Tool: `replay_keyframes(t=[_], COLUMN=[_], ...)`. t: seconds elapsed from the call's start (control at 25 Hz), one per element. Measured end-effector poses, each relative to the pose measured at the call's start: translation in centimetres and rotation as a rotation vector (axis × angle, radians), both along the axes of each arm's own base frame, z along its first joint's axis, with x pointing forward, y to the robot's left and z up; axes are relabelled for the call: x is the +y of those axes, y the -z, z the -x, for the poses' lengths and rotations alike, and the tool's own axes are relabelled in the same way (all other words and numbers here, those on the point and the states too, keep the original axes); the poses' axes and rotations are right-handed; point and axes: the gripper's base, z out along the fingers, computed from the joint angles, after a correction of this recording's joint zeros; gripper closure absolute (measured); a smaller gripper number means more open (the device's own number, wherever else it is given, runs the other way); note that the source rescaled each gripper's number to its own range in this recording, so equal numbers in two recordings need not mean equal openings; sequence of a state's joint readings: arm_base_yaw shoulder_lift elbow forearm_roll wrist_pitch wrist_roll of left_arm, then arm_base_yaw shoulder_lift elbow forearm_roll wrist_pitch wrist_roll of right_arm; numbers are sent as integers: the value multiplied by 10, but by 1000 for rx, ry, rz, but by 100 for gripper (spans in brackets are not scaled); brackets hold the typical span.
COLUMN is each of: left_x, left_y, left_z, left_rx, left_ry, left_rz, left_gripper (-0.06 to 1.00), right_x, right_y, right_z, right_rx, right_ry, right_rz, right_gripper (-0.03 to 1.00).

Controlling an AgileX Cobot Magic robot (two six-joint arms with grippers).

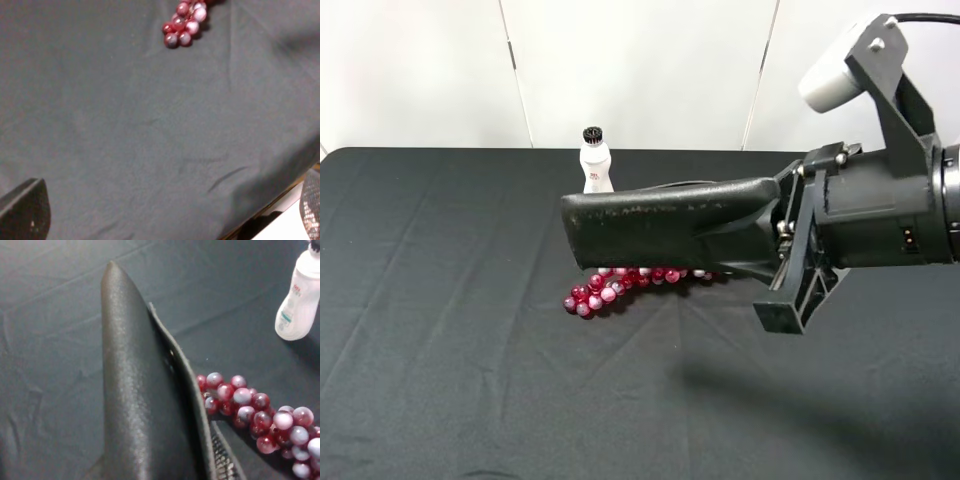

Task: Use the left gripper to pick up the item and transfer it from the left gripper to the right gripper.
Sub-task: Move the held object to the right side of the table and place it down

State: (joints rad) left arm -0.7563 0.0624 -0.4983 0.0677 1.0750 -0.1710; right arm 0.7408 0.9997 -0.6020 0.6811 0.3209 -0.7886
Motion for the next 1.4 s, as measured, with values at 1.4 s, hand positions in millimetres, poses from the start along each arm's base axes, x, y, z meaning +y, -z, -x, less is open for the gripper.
replay_keyframes(t=[1.4], left_x=[-2], left_y=[0], left_z=[3], left_rx=[-15], left_ry=[-723], left_rz=[8], left_gripper=[-5], right_x=[14], right_y=[25], right_z=[-42], right_rx=[-136], right_ry=[153], right_rz=[57], right_gripper=[96])
